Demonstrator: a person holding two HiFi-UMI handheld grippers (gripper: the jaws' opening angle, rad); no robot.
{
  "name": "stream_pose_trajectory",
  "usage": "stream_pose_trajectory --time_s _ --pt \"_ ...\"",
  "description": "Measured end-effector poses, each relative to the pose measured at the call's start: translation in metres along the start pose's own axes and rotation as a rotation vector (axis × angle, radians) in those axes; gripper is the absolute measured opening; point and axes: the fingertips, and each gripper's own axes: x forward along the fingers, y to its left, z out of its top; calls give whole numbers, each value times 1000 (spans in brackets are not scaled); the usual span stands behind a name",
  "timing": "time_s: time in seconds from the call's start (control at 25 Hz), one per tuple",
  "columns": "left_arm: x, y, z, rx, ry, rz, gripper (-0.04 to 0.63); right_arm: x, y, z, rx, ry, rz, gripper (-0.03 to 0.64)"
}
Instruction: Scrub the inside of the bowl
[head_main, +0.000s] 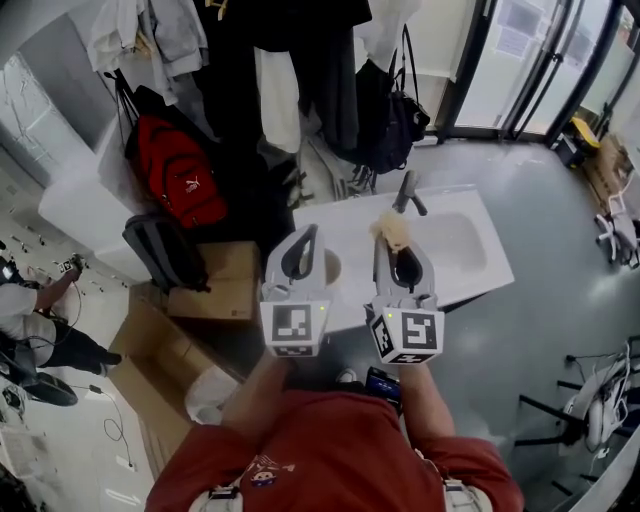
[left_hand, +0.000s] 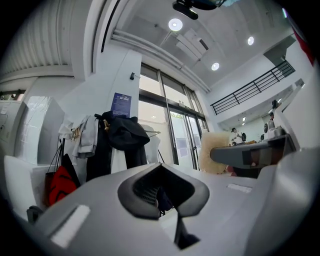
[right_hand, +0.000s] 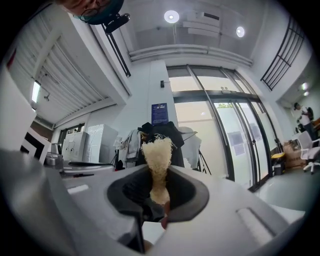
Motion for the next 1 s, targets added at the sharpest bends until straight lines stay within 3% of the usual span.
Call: stream_pose_trajectory --time_s 0.28,0.72,1.0 --pt "14 10 -24 9 59 20 6 19 4 -13 9 23 32 75" --pt "26 33 -115 12 228 -10 6 46 21 -27 -24 52 -2 75" --pt "26 43 -181 -56 375 -19 49 59 33 -36 -40 74 1 75"
